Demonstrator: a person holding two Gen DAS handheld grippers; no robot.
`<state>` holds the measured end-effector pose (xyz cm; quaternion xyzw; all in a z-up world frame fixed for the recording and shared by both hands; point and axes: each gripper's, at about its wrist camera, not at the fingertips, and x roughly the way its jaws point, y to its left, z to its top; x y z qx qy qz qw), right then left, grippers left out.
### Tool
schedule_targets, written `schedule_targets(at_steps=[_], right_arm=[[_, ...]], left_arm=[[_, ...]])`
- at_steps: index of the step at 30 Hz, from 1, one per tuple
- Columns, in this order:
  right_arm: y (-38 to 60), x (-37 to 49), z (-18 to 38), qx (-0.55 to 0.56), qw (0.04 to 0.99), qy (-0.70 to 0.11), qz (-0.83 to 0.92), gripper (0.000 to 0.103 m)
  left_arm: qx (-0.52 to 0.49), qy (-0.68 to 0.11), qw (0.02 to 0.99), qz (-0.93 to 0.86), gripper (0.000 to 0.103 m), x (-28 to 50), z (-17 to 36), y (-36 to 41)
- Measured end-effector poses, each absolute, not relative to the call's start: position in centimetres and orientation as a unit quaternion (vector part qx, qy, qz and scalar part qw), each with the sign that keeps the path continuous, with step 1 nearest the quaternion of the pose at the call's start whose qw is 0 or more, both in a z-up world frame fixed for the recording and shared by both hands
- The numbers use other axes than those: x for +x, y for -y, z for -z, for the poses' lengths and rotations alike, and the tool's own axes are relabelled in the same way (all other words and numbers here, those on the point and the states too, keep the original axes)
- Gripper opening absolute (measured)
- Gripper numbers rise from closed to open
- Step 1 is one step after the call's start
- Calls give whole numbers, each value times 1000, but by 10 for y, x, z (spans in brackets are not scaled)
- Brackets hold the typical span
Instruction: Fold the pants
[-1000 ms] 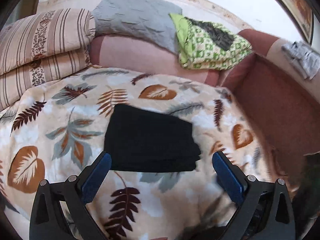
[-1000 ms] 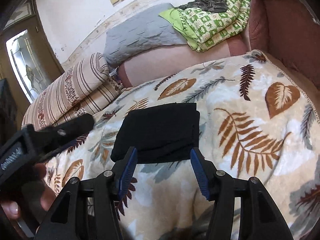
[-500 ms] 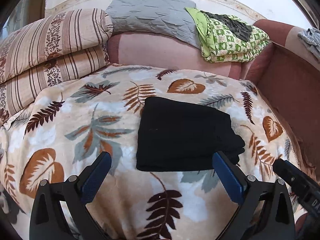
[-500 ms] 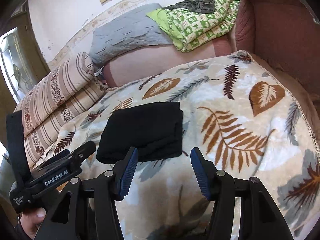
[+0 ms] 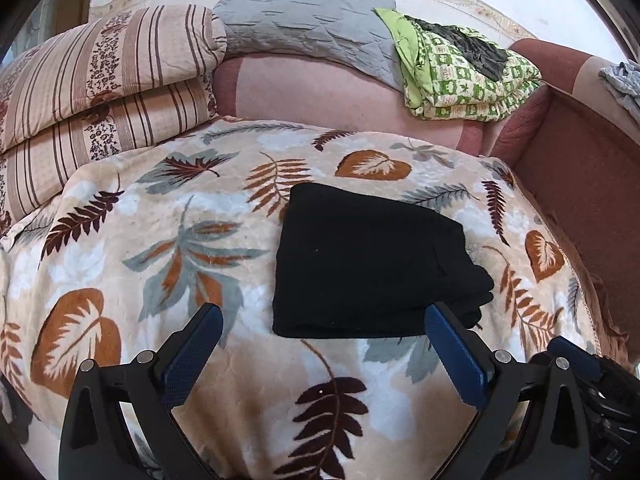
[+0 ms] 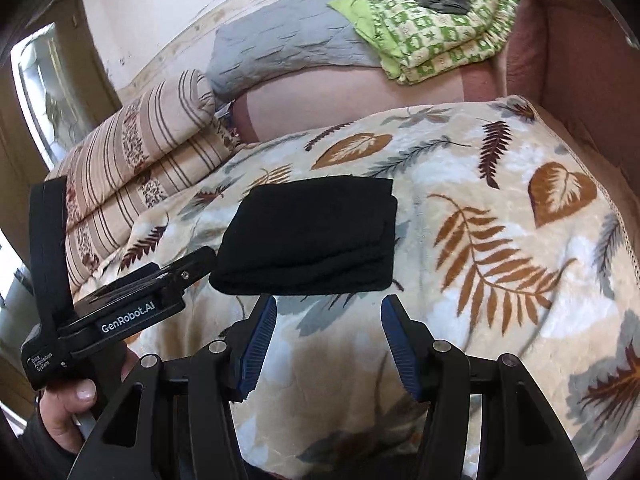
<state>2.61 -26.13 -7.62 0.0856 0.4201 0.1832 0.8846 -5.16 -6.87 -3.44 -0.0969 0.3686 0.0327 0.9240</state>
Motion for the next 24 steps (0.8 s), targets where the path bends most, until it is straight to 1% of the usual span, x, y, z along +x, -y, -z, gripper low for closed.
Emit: schedule_targets(at_steps=[14,24], right_arm=[[283,26,77,141,879,-415,-187,57],[284,27,79,144,878,-417,-184,57]], left_arm=[[-82,-382,920,-40,102,-39,44,77],[-64,-370,926,-38,102,-49,40,81]])
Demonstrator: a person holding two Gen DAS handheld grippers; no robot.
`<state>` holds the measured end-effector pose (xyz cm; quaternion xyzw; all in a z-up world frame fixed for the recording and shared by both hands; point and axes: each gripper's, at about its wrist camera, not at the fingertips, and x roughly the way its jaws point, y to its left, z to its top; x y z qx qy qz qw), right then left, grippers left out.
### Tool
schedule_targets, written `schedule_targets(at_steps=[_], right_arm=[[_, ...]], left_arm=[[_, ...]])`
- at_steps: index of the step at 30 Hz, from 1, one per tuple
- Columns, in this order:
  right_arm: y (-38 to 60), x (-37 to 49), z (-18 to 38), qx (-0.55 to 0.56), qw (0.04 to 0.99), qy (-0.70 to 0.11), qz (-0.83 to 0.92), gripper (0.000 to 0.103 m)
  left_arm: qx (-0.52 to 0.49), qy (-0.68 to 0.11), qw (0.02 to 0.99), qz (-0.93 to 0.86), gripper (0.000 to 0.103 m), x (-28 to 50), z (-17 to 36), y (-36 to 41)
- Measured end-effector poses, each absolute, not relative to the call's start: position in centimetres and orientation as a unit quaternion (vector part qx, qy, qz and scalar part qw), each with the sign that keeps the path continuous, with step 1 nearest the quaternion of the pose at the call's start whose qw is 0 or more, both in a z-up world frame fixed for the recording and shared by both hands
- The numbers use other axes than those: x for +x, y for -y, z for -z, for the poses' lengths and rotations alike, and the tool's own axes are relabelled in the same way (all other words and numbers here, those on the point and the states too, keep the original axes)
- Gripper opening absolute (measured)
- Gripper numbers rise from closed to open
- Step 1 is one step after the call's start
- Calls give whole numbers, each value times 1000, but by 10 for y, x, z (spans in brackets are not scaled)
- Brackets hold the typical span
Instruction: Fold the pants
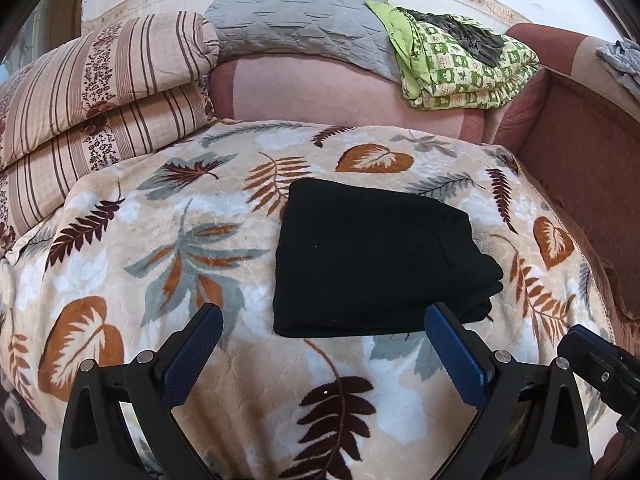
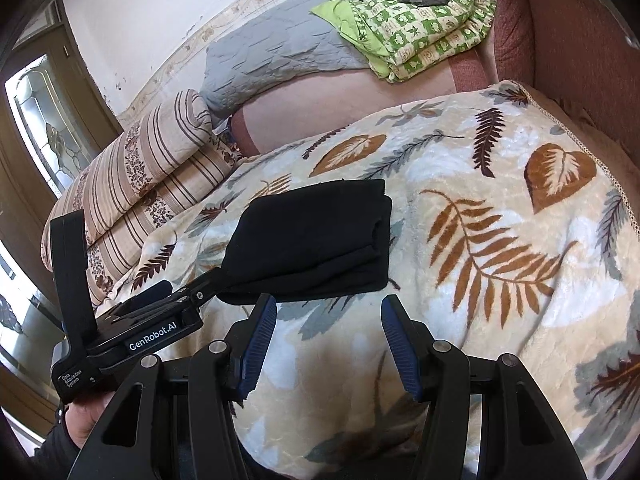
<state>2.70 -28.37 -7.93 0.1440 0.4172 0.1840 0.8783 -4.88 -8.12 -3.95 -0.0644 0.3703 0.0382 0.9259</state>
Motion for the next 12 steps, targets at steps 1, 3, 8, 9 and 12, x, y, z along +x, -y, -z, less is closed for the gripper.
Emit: schedule_targets(at_steps=[1,3,8,9,12], right_arm=[[284,27,79,145,878,-417,-184,57],[284,27,80,146,878,-418,-183,57],[285,28,80,146,878,-418,-183,57],[285,28,80,146,878,-418,-183,57],[285,28,80,146,878,-418,-183,57]], left_arm=[[-64,-370,926,-37,102,-49,39,81],[-64,-367,927,-38,102,-50,38,80],[-60,-352,933,-46,102,-55,36,80],[-58,-352,933,-44,102,-55,36,81],[-56,-358,931,-41,102,-55,38,82]])
